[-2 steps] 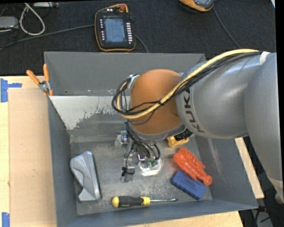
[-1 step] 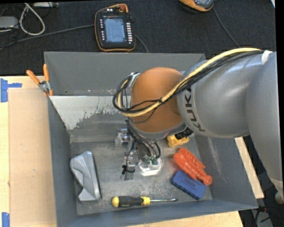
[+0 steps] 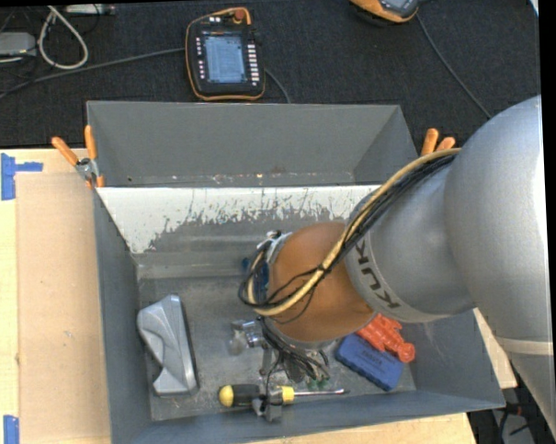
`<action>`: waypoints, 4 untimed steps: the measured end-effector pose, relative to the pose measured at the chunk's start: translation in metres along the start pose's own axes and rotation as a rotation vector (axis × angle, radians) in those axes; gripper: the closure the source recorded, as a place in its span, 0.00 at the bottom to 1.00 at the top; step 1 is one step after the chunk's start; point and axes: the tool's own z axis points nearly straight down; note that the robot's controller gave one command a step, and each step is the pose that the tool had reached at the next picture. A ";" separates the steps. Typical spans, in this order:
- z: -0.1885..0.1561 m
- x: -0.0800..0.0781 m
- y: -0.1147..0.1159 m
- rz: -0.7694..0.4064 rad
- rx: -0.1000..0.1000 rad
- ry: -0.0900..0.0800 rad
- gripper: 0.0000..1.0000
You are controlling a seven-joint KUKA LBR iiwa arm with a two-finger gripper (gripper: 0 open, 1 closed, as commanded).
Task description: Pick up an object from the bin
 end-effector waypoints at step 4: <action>0.015 0.013 -0.024 0.026 -0.001 -0.009 1.00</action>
Offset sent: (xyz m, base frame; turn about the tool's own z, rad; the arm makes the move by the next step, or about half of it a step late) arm -0.0101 -0.0066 0.0161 0.0092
